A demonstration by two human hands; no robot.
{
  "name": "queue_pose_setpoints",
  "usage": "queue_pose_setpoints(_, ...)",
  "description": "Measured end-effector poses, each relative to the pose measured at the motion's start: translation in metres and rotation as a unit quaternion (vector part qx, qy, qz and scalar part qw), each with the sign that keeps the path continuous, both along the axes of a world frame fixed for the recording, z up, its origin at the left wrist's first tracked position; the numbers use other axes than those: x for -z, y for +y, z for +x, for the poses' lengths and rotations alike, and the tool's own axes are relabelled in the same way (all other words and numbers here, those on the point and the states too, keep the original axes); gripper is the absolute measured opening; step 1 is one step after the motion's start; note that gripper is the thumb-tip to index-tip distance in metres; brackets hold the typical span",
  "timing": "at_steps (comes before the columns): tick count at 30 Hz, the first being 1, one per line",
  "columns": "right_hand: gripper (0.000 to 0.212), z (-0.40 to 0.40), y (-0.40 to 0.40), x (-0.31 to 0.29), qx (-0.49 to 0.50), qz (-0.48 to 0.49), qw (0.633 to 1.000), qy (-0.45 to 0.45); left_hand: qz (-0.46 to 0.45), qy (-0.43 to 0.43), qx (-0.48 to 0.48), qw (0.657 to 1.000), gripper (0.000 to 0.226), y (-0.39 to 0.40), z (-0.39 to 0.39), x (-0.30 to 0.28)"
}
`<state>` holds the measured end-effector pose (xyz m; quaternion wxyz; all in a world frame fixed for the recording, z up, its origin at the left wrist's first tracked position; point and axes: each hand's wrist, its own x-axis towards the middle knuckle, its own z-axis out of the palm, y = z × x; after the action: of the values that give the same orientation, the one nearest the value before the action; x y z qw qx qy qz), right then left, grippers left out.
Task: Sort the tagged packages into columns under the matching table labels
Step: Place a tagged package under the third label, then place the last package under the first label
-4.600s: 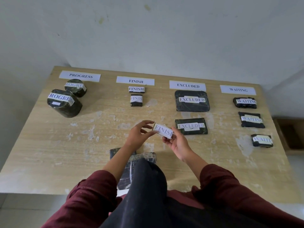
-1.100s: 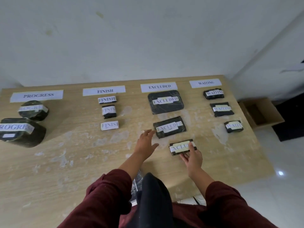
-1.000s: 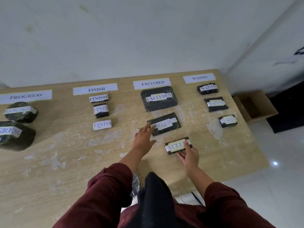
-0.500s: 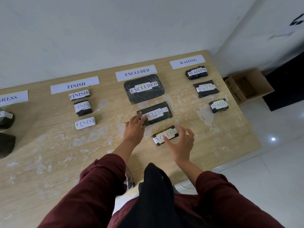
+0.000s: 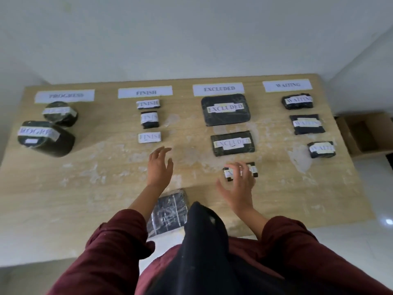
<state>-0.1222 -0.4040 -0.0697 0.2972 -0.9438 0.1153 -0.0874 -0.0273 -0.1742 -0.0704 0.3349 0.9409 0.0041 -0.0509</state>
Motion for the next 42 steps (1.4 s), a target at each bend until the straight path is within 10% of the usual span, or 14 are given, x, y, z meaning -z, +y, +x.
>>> queue_pose_setpoints(4, 0.063, 0.003, 0.033, -0.009, -0.287, 0.098, 0.952, 0.048, -0.04, 0.015, -0.11, 0.993, 0.028, 0.044, -0.023, -0.005)
queue_pose_setpoints(10, 0.089, -0.003, 0.07, -0.01, -0.519, -0.064, 0.84, 0.142, -0.066, 0.048, -0.205, 0.975, 0.024, 0.091, -0.061, 0.006)
queue_pose_setpoints(21, 0.076, 0.041, 0.103, -0.031, -0.341, 0.195, 0.874, 0.287, -0.261, 0.032, -0.28, 0.923, 0.029, 0.109, -0.066, -0.021)
queue_pose_setpoints(25, 0.049, 0.062, 0.12, -0.047, -0.192, 0.407, 0.814, 0.368, -0.329, 0.013, -0.273, 0.904, 0.032, 0.109, -0.057, -0.042)
queue_pose_setpoints(28, 0.072, 0.071, 0.122, -0.051, -0.097, 0.499, 0.731, 0.455, -0.354, 0.021, -0.268, 0.896, 0.036, 0.108, -0.051, -0.053)
queue_pose_setpoints(42, 0.098, 0.077, 0.133, -0.052, -0.067, 0.5, 0.726, 0.468, -0.374, 0.039, -0.27, 0.886, 0.037, 0.131, -0.052, -0.052)
